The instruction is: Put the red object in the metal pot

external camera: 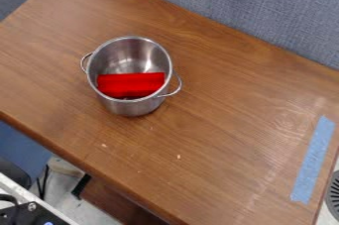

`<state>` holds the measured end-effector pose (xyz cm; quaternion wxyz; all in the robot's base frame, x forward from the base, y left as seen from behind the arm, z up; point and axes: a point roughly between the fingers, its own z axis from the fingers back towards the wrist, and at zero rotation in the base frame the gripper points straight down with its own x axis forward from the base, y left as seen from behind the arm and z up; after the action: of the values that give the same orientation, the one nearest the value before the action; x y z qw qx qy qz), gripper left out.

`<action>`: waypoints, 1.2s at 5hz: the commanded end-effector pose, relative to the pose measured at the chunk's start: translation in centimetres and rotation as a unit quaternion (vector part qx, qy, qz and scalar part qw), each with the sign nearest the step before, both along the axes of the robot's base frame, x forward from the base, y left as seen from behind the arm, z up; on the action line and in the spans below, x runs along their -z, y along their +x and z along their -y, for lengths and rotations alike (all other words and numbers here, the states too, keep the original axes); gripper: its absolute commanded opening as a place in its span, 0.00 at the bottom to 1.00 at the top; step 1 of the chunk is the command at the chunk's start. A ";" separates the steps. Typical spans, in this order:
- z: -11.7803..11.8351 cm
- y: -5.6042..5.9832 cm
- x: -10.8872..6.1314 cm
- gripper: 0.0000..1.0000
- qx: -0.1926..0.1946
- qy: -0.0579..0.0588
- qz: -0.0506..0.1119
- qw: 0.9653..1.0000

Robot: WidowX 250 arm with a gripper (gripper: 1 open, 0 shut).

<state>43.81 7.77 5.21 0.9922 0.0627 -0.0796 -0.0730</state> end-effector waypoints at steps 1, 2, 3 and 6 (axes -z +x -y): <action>-5.0 0.0 -3.4 1.00 0.027 0.010 0.023 0.999; -4.9 0.9 -5.6 0.00 0.065 0.014 0.021 0.998; -4.2 1.4 -7.0 1.00 0.114 0.014 0.010 0.993; 1.9 -4.0 -9.8 1.00 0.283 -0.004 -0.005 0.959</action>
<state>39.28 6.14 11.39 0.9374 0.0088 -0.0463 -0.3449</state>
